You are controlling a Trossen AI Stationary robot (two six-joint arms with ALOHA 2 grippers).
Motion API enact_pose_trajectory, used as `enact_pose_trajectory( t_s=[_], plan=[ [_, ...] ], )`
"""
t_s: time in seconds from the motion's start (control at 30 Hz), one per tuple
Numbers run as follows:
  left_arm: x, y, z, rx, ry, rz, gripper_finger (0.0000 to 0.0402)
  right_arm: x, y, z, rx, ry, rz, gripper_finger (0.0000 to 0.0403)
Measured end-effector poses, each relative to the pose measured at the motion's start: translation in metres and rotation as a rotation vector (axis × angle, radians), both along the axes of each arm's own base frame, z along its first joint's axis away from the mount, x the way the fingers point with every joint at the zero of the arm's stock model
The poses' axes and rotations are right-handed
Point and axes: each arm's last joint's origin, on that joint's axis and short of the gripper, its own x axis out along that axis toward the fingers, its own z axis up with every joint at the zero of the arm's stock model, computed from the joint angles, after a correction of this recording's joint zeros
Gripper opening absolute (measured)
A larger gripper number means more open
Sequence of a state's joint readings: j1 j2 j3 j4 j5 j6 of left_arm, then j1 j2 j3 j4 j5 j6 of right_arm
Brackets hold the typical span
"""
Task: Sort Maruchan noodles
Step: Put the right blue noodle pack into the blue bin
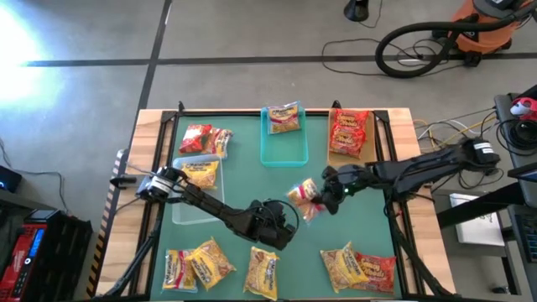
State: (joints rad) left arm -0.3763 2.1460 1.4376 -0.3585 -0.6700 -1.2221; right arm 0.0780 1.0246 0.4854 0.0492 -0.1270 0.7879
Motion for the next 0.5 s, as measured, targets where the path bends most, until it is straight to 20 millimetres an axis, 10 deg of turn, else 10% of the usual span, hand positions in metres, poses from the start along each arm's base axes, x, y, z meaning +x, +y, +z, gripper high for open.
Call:
enact_pose_trajectory(
  t_s=[0.5],
  plan=[
    [0.010,0.025,0.001,0.029,0.003,0.022,0.0039,-0.017,-0.034,0.035,-1.078,-0.054,-0.165,0.0060]
  ],
)
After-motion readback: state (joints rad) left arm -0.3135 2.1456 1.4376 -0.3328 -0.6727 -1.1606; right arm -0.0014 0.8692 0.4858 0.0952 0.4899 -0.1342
